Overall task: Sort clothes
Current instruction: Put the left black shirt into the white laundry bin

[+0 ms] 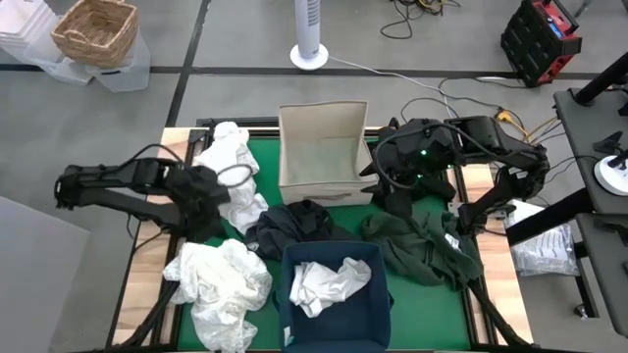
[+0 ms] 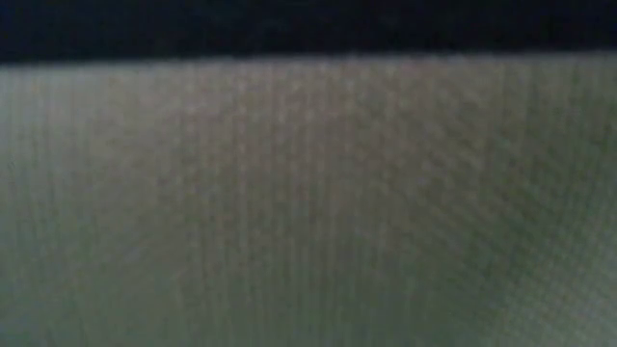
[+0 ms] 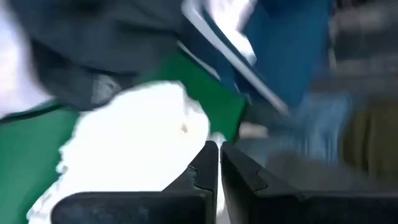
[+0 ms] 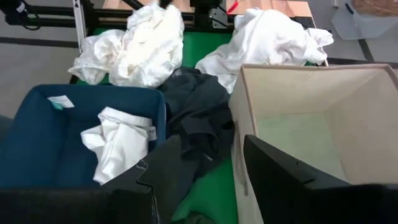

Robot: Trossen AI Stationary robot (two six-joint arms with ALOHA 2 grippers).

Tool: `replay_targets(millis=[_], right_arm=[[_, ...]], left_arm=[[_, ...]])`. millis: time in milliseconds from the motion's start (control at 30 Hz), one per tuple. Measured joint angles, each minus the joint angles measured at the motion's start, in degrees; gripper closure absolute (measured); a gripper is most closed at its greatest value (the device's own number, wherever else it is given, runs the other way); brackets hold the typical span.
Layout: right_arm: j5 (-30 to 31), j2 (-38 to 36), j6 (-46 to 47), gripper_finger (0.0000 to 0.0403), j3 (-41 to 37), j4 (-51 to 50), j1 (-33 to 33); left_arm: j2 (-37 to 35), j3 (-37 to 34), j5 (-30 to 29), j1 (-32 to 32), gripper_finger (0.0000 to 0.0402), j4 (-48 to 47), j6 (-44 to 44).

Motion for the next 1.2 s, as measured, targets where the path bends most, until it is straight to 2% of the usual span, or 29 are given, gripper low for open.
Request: replay_targets(millis=[100, 200, 400, 567, 767, 1200], right_arm=[[0.0, 0.0, -0.3, 0.0237, 0.0, 0.0, 0.0], [0.0, 0.0, -0.7, 0.0241, 0.0, 0.0, 0.0], [0.0, 0.0, -1.6, 0.024, 0.0, 0.0, 0.0], [0.1, 0.0, -3.1, 0.0234, 0.0, 0.0, 0.0], [1.7, 0.0, -4.6, 0.024, 0.0, 0.0, -0.3], [1.8, 0.0, -5.6, 0.0232, 0.0, 0.0, -1.5]], left_arm=[[0.1, 0.0, -1.0, -4.0, 0.0402, 0.0, 6.5], [-0.6, 0.0, -3.9, -8.3, 0.0402, -0.1, 8.9], [-2.5, 0.0, -12.6, -17.0, 0.0402, -0.4, 5.8], [-3.2, 0.0, -18.4, -21.9, 0.0402, -0.4, 1.8], [-2.8, 0.0, -19.8, -24.3, 0.0402, -0.4, -0.5], [-2.4, 0.0, -22.2, -24.3, 0.0402, -0.4, -0.5]])
